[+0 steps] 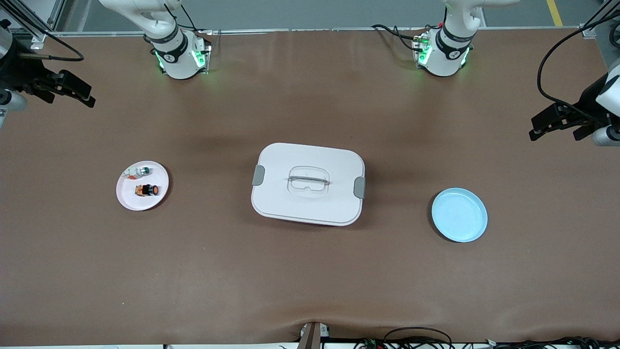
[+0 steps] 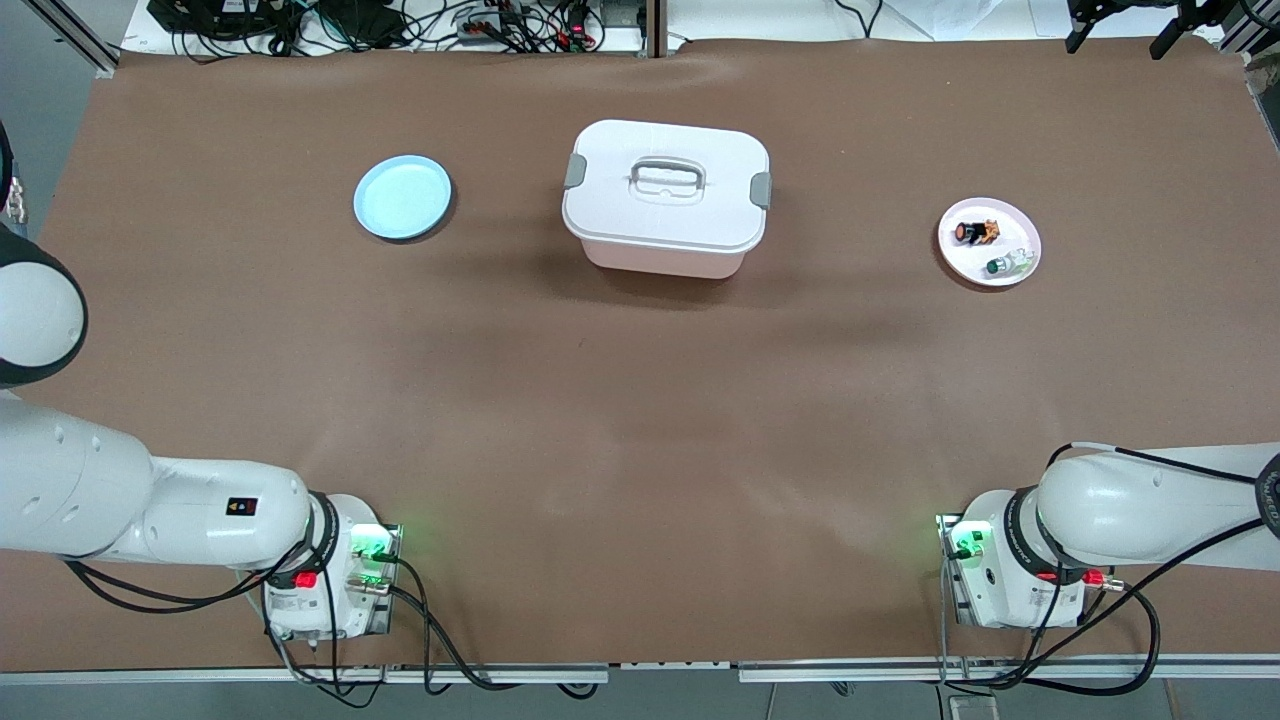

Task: Transfer orange switch to right arm and place

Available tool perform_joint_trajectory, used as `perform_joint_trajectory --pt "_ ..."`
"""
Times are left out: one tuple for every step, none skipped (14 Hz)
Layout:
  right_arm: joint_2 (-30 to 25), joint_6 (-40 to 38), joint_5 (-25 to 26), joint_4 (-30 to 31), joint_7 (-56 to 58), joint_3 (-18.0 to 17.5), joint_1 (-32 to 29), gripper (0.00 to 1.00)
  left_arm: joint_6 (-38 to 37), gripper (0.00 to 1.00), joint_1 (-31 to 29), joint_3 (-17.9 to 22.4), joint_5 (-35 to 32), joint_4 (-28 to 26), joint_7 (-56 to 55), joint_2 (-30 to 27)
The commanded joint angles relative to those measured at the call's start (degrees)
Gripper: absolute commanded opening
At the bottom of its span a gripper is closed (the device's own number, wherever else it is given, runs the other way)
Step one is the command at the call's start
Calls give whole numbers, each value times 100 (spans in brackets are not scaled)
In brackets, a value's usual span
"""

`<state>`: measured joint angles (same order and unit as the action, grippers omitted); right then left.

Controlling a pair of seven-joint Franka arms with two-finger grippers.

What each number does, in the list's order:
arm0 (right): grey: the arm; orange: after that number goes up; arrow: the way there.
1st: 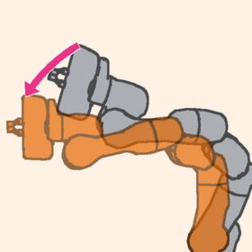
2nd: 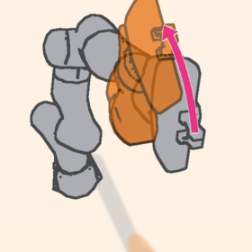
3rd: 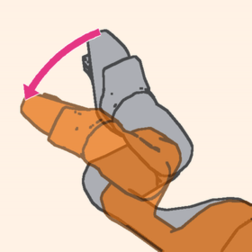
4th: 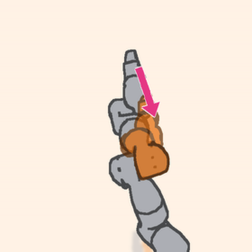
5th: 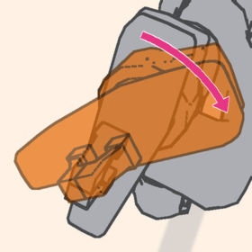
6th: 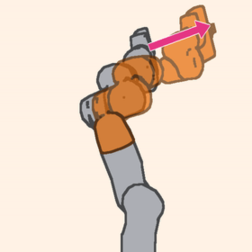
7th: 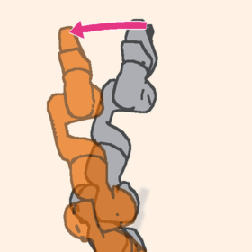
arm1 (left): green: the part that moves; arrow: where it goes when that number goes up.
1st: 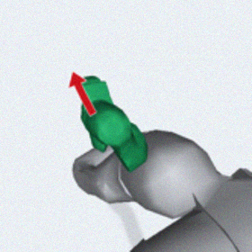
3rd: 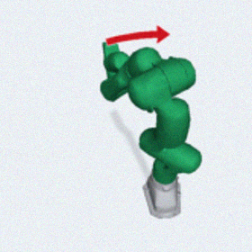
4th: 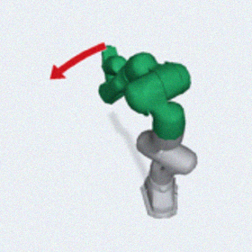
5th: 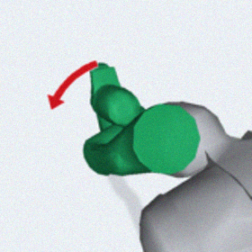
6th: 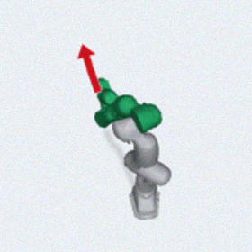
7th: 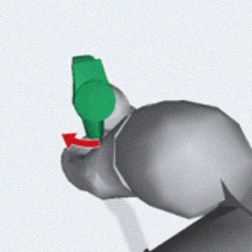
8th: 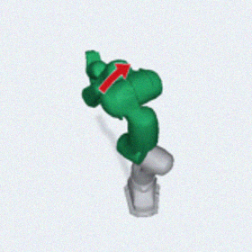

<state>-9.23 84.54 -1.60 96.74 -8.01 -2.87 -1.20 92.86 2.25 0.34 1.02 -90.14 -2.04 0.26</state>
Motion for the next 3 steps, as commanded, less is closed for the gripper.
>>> perform_joint_trajectory --pt "-149 27 -138 56 334 59 41 100 -92 100 3 19 -58 49 107 -9" --pt "-149 45 -252 56 414 85 23 100 -84 100 -5 19 -58 49 107 -9" --pt "-149 62 -323 56 423 94 15 100 -83 100 3 19 -58 49 107 -9"
